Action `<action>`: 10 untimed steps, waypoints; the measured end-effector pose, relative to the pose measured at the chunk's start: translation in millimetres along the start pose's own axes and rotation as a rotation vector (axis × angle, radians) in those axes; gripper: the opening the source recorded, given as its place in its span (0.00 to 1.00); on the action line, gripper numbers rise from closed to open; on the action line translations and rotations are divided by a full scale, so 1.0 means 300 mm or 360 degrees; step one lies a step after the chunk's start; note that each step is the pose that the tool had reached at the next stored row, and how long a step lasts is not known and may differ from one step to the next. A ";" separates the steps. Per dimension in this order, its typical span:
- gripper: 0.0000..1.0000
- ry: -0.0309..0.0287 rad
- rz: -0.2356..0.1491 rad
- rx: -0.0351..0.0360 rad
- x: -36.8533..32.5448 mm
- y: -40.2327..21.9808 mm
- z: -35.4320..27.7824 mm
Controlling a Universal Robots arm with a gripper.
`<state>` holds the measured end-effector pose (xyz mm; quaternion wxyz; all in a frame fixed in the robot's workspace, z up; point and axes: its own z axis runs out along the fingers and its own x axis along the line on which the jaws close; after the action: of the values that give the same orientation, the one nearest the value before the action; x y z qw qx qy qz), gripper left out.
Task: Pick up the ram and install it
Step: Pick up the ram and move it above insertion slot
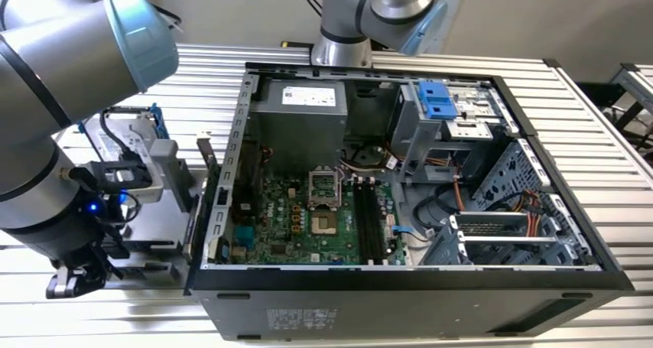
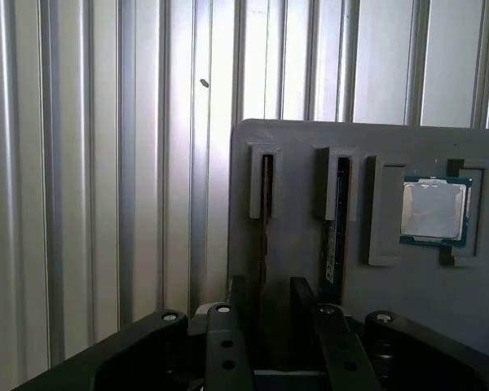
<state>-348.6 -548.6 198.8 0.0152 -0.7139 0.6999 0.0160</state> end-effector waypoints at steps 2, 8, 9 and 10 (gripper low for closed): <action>1.00 0.00000 0.0000 0.0000 0.000 0.000 0.000; 0.00 -0.00001 0.0003 0.0000 0.000 0.000 0.000; 0.00 -0.00001 0.0016 0.0001 0.000 0.000 0.000; 0.00 -0.00001 0.0023 0.0001 0.000 0.000 0.000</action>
<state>-348.6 -548.6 198.7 0.0154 -0.7088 0.7051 0.0159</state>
